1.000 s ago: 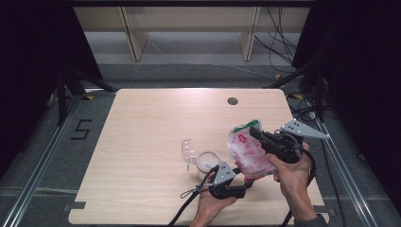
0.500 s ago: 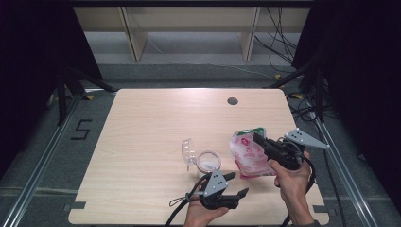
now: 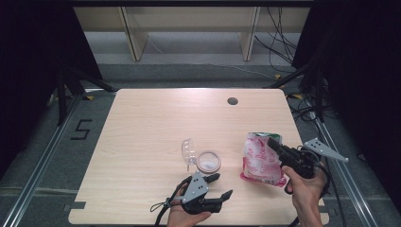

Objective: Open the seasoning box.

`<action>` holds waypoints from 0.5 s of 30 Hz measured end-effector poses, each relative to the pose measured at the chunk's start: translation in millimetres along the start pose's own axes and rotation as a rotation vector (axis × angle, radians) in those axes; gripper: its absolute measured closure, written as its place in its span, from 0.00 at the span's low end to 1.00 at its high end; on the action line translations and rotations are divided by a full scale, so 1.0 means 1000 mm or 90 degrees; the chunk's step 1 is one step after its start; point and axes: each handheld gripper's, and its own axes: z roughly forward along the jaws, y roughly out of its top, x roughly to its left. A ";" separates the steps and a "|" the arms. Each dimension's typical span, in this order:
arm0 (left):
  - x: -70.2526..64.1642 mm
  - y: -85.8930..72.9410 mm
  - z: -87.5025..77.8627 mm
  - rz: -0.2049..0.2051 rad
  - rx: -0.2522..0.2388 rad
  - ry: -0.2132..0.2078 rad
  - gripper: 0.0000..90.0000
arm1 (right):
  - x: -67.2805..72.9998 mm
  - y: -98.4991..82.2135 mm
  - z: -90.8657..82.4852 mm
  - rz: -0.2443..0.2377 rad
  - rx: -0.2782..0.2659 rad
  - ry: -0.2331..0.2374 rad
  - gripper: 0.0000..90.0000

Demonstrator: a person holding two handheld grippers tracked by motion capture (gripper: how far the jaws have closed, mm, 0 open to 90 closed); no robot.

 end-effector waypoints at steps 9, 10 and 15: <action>0.006 -0.009 -0.023 0.005 0.004 0.011 0.39 | -0.011 -0.006 -0.006 0.015 0.011 -0.022 1.00; 0.008 -0.010 -0.025 0.018 0.005 0.012 0.39 | -0.013 -0.008 -0.005 0.011 0.004 -0.019 1.00; 0.015 -0.014 -0.039 0.009 0.021 0.039 0.37 | -0.020 -0.015 -0.007 0.013 0.025 -0.035 1.00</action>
